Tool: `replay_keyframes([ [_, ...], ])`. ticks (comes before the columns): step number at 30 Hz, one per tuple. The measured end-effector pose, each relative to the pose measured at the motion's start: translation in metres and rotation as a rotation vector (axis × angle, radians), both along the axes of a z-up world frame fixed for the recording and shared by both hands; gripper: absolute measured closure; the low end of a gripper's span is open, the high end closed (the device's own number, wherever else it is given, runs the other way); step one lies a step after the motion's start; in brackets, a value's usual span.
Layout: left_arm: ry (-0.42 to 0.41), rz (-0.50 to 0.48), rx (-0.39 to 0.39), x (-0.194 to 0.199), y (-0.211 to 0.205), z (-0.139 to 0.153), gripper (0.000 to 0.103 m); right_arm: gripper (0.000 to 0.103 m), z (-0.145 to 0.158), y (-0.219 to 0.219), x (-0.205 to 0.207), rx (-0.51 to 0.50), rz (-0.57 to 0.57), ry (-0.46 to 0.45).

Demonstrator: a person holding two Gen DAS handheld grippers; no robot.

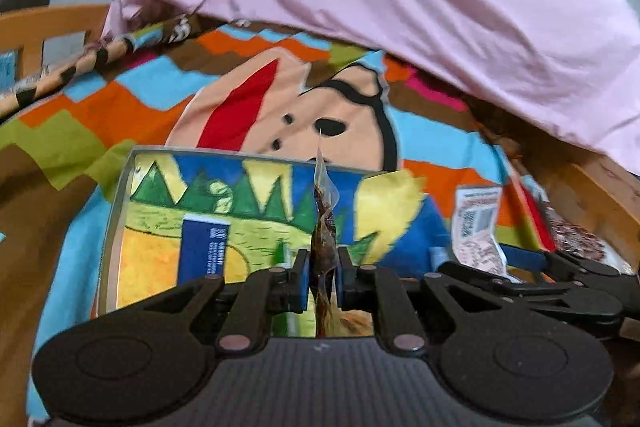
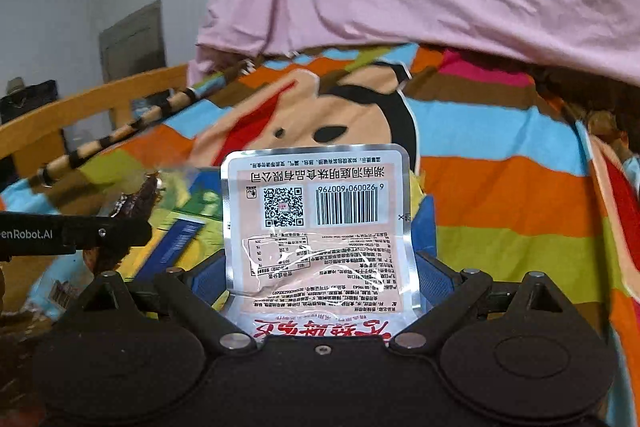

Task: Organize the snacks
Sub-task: 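Lower both packets into the tray and open both tools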

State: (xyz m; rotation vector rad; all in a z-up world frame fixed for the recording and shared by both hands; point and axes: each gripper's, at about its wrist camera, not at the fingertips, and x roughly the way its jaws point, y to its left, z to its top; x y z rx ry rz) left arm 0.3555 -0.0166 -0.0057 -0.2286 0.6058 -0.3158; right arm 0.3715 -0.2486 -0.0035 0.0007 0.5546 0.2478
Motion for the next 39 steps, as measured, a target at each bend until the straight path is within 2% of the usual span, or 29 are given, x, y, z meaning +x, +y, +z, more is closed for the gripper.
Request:
replay_keyframes([
  [6, 0.045, 0.033, -0.006, 0.021, 0.009, -0.031, 0.09, 0.008, -0.033, 0.007, 0.022, -0.028, -0.021, 0.025],
  [11, 0.074, 0.038, 0.0, 0.03, 0.01, -0.047, 0.09, 0.008, -0.049, 0.012, 0.032, -0.049, -0.028, 0.041],
  [19, 0.127, 0.05, -0.025, 0.04, 0.013, -0.057, 0.09, 0.008, -0.06, 0.017, 0.04, -0.081, -0.029, 0.052],
  [26, 0.131, 0.059, -0.017, 0.04, 0.011, -0.057, 0.087, 0.007, -0.062, 0.019, 0.043, -0.087, -0.029, 0.069],
  [28, 0.131, 0.069, -0.007, 0.039, 0.011, -0.056, 0.078, 0.007, -0.061, 0.02, 0.044, -0.091, -0.028, 0.072],
  [30, 0.126, 0.086, -0.003, 0.037, 0.012, -0.055, 0.057, 0.007, -0.06, 0.02, 0.044, -0.094, -0.025, 0.077],
  [32, 0.125, 0.095, -0.012, 0.034, 0.014, -0.053, 0.047, 0.006, -0.059, 0.02, 0.044, -0.094, -0.022, 0.078],
  [35, 0.119, 0.104, -0.01, 0.028, 0.015, -0.049, 0.038, 0.001, -0.055, 0.021, 0.041, -0.091, -0.013, 0.068],
  [39, 0.094, 0.112, -0.017, 0.021, 0.017, -0.039, 0.026, 0.001, -0.046, 0.023, 0.039, -0.11, -0.006, 0.04],
])
